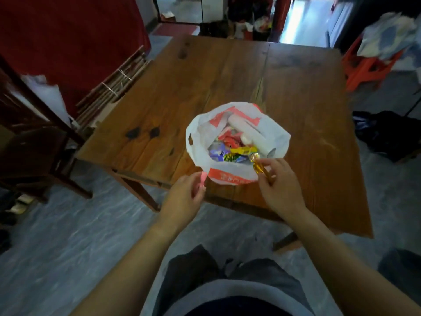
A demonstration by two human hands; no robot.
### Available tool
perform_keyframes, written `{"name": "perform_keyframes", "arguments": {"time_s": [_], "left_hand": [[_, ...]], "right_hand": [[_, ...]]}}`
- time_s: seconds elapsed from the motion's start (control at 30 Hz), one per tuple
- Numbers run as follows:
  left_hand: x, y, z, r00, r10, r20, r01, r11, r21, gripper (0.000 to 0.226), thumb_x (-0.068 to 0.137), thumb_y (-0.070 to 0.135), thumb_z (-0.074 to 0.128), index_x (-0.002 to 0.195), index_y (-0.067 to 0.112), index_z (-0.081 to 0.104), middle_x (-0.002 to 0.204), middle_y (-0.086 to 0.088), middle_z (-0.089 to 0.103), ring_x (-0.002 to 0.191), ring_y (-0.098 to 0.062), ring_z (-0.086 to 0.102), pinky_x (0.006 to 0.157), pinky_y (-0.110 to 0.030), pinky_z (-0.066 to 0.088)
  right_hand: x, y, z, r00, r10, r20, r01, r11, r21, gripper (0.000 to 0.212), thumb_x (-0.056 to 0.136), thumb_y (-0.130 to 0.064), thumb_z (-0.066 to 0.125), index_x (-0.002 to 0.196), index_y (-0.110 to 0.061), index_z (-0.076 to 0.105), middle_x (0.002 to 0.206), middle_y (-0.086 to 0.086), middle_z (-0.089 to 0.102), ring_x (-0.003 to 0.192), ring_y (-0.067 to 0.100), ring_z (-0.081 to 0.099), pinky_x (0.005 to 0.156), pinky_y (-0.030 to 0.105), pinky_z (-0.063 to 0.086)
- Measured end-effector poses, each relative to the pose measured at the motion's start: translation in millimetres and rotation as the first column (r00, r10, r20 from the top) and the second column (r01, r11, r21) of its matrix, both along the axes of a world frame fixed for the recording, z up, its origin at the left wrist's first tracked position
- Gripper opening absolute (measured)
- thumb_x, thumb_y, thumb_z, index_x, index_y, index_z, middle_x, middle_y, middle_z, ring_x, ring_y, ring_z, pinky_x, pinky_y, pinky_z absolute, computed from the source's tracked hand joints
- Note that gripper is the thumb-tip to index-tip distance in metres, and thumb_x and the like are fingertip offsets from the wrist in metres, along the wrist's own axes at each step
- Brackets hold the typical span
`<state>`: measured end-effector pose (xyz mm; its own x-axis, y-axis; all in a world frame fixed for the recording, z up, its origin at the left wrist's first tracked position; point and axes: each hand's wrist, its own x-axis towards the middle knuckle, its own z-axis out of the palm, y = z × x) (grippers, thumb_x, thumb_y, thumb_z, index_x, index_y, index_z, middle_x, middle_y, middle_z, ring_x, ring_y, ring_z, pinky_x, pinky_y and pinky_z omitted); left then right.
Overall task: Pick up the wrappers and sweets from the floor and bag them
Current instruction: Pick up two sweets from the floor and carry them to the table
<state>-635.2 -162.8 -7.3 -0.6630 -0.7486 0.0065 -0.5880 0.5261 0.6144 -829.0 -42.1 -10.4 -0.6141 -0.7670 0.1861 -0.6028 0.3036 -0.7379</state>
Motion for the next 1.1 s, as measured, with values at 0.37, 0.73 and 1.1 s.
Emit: {"name": "perform_keyframes", "arguments": {"time_s": [0.37, 0.73, 1.1], "left_hand": [[-129.8, -133.3, -7.9, 0.945, -0.328, 0.004, 0.328, 0.944, 0.017, 0.038, 0.092, 0.034, 0.048, 0.129, 0.027, 0.048, 0.108, 0.002, 0.060, 0.091, -0.013, 0.057, 0.076, -0.035, 0.053], [-187.7, -163.8, -36.0, 0.836, -0.541, 0.088, 0.539, 0.841, 0.049, 0.038, 0.095, 0.031, 0.044, 0.132, 0.027, 0.044, 0.133, 0.004, 0.052, 0.118, -0.013, 0.050, 0.098, -0.034, 0.046], [-201.3, -149.4, -49.2, 0.829, -0.519, 0.208, 0.543, 0.836, -0.077, 0.046, 0.090, 0.030, 0.050, 0.135, 0.025, 0.040, 0.138, 0.002, 0.046, 0.124, -0.017, 0.041, 0.100, -0.039, 0.044]], "right_hand": [[-78.0, -116.6, -1.2, 0.981, -0.192, -0.001, 0.191, 0.979, -0.075, 0.027, 0.084, -0.009, 0.059, 0.109, -0.017, 0.061, 0.106, -0.004, 0.058, 0.085, 0.003, 0.052, 0.072, 0.009, 0.039], [-97.4, -112.3, -23.3, 0.929, -0.356, -0.099, 0.366, 0.923, 0.117, 0.037, 0.084, -0.024, 0.064, 0.119, -0.020, 0.056, 0.132, 0.003, 0.049, 0.123, 0.015, 0.041, 0.101, 0.028, 0.031], [-95.8, -73.0, -37.1, 0.935, -0.349, 0.068, 0.297, 0.871, 0.390, 0.060, 0.089, -0.037, 0.055, 0.140, -0.020, 0.030, 0.151, 0.003, 0.025, 0.136, 0.017, 0.024, 0.107, 0.031, 0.025]]}}
